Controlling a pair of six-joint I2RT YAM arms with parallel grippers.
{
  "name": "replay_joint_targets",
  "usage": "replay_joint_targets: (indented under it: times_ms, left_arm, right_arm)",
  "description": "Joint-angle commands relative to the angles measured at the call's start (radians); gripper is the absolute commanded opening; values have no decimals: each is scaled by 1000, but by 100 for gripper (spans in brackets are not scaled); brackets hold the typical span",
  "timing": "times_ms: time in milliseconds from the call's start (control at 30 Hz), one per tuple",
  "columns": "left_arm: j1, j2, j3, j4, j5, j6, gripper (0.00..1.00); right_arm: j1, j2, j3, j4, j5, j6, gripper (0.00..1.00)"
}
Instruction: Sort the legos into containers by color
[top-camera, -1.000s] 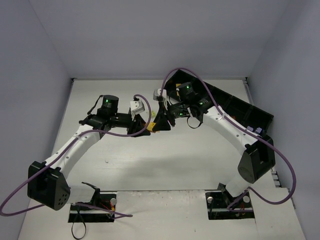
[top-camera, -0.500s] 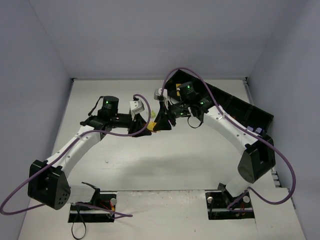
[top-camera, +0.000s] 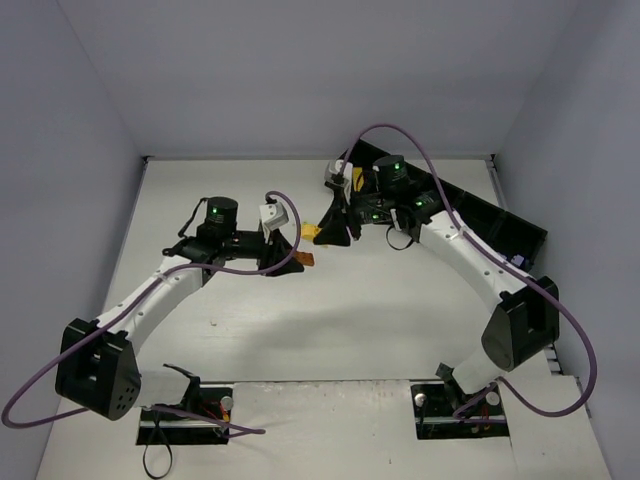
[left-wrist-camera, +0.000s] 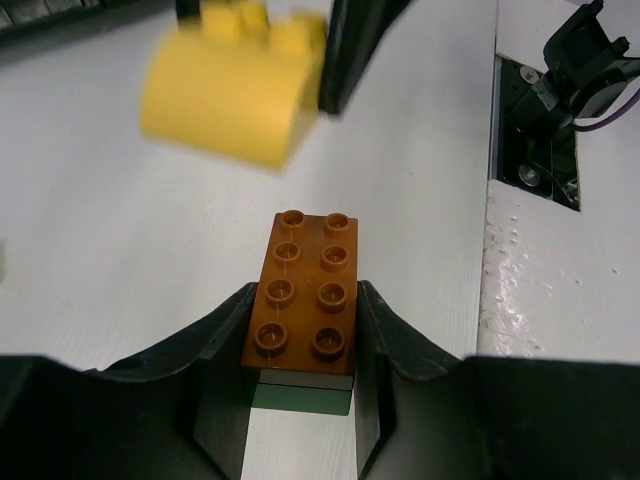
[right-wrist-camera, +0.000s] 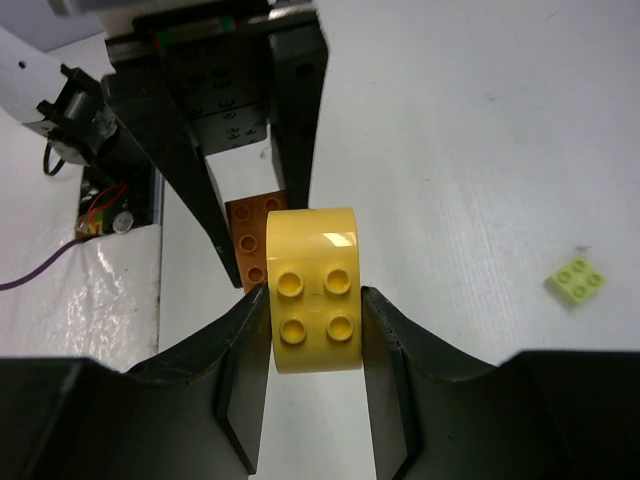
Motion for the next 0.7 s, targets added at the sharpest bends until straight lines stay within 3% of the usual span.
replay_joint_targets:
  times_ms: [0, 200, 467, 667]
  left_arm:
    - [6, -33, -3, 51, 3, -18, 0]
    - [5, -38, -3, 56, -15, -29, 0]
    - [6, -99, -23, 53, -115, -67, 0]
    - [6, -174, -65, 36, -158, -93, 0]
  right_arm:
    - [-27, -77, -6, 139, 2, 59, 0]
    - [-36, -83, -30, 210, 65, 111, 0]
    - [-58, 29, 19, 362, 759, 274, 0]
    - [-81, 226, 131, 459, 988, 320, 0]
